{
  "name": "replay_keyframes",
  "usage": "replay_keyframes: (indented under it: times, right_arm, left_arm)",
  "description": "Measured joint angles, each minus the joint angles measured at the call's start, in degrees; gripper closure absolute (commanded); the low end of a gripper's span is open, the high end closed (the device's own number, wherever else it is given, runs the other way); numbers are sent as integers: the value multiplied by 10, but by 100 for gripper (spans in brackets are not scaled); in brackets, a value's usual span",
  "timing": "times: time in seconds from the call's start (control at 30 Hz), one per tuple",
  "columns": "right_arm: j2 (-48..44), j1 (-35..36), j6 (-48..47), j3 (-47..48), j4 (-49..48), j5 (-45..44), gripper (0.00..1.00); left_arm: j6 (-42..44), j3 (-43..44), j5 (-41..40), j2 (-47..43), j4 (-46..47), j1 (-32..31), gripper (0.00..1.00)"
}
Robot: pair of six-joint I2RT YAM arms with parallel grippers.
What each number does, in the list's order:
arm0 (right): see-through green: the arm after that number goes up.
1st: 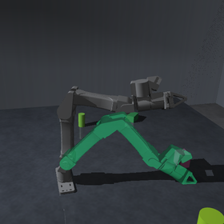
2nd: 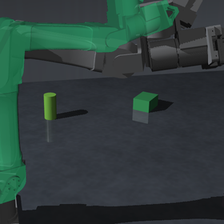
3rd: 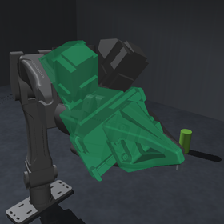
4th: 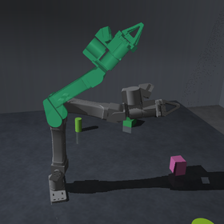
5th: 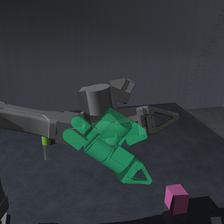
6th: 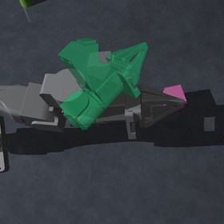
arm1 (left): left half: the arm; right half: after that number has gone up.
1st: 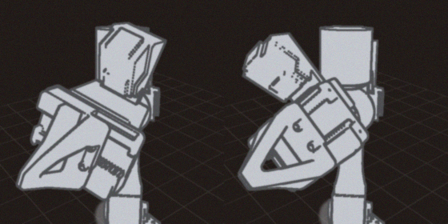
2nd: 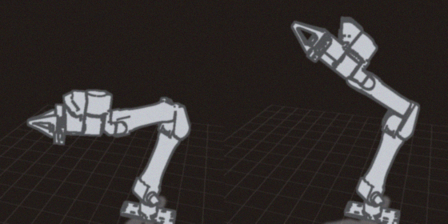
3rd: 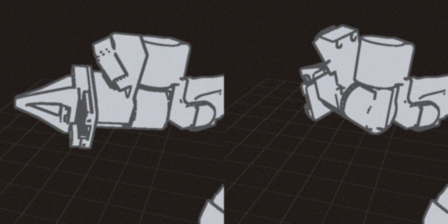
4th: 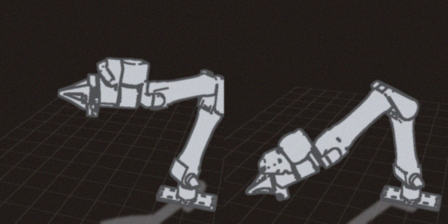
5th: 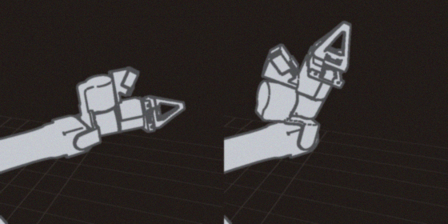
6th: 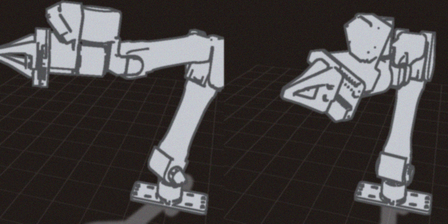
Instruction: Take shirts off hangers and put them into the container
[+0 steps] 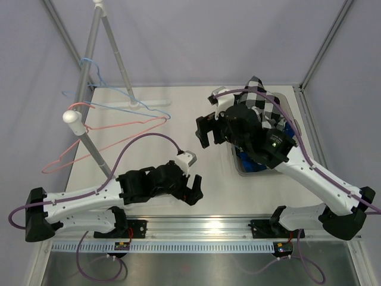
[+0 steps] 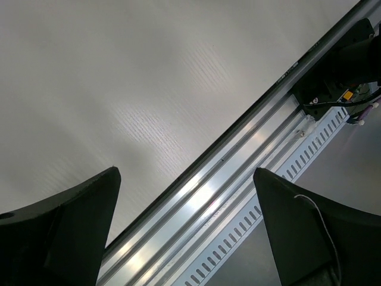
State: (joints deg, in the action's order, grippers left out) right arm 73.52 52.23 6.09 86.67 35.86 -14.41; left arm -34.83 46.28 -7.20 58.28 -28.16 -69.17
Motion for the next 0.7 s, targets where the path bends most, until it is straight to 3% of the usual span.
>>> replay_keyframes:
  times: [0.3, 0.7]
  right_arm:
    - [-151, 0, 58, -188, -35, -36, 1]
    - [-351, 0, 120, -433, -165, -102, 0]
  left_arm:
    - [-8, -7, -61, -10, 33, -10, 1]
    - [-5, -115, -209, -188, 95, -11, 1]
